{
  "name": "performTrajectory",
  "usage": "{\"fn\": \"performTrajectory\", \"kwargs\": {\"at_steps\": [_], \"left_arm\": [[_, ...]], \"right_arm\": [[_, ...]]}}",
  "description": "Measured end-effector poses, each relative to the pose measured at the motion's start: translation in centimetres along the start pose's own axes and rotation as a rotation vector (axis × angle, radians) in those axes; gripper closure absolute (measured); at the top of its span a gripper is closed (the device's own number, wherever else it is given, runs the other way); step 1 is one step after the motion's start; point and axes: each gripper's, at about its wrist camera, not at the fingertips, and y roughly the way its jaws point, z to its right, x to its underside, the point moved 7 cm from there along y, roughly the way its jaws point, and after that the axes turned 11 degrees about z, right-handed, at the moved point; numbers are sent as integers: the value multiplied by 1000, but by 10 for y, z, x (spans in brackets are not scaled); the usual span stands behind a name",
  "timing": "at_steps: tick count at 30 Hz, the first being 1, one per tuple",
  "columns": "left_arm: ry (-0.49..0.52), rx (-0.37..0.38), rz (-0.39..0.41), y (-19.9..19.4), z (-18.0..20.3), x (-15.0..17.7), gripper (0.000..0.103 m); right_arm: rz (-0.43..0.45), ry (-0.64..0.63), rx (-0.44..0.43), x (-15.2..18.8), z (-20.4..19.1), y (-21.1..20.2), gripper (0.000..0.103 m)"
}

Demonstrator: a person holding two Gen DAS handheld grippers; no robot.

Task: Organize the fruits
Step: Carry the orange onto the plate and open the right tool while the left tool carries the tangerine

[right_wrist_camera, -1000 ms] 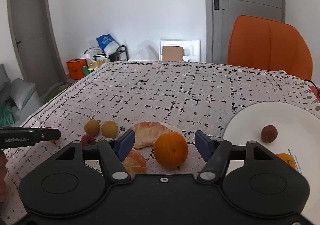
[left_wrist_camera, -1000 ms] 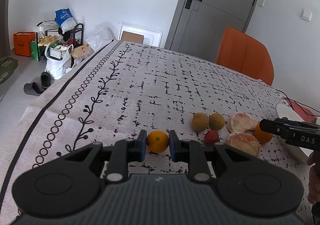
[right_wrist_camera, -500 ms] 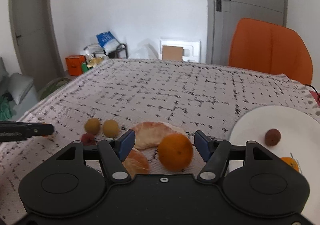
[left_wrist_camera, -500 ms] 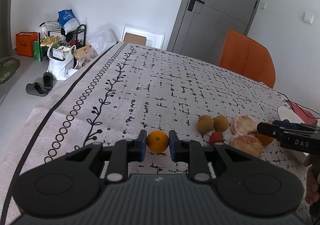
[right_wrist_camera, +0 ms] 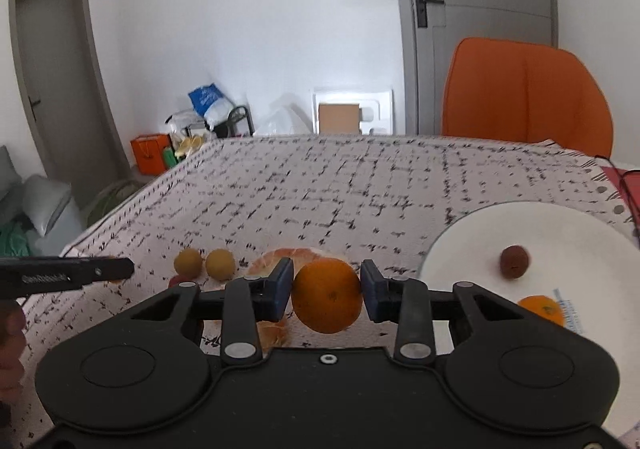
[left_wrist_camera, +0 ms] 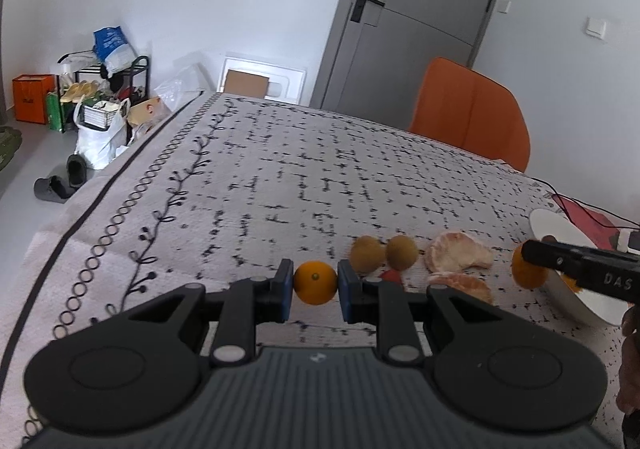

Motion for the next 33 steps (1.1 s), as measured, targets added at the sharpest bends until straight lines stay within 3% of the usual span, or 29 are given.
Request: {"fn": "performTrajectory", "kwargs": {"at_steps": [10,33], "left_arm": [[43,68,-7,9,36,-1,81],[129,207,-32,31,115,3,81]], "right_arm": [[73,53,57,-14,33,-32,69],[91,142,237,9,111,-74,69]]}}
